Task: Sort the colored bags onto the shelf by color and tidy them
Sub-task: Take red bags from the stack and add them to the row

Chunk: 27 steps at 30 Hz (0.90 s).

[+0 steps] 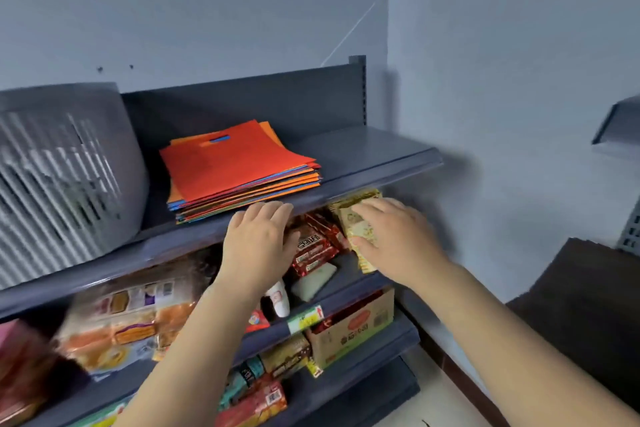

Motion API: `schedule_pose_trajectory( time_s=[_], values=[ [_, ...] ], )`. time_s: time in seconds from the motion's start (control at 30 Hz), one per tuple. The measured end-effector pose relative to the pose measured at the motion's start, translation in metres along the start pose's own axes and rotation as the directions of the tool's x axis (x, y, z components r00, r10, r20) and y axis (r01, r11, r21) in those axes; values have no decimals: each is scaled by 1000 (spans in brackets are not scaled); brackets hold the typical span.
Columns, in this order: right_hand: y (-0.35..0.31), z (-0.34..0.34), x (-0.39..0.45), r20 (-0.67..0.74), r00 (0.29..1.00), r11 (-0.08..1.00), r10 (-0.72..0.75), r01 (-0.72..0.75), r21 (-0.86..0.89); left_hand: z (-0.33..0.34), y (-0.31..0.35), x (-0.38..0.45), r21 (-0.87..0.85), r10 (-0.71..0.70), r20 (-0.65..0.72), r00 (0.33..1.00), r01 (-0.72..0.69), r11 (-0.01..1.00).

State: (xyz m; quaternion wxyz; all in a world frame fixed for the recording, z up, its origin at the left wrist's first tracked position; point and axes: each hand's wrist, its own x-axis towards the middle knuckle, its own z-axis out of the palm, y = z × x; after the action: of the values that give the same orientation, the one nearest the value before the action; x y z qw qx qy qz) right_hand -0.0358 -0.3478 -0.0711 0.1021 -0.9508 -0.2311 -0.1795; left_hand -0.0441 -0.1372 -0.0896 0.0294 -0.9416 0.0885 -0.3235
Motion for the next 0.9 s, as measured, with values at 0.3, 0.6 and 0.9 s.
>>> schedule_pose_trajectory(
  time_s=[0.3,0.6,0.9],
  values=[
    [-63,49,115,-141,978,967,-154,178,182,5,-111,9,32,-142,-64,988,144,989],
    [-75,74,197,114,928,932,-354,341,123,26,-140,21,15,-352,59,934,352,936],
    [-62,68,210,39,900,898,-435,431,83,15,-142,21,-151,-506,-35,862,496,855]
  ],
)
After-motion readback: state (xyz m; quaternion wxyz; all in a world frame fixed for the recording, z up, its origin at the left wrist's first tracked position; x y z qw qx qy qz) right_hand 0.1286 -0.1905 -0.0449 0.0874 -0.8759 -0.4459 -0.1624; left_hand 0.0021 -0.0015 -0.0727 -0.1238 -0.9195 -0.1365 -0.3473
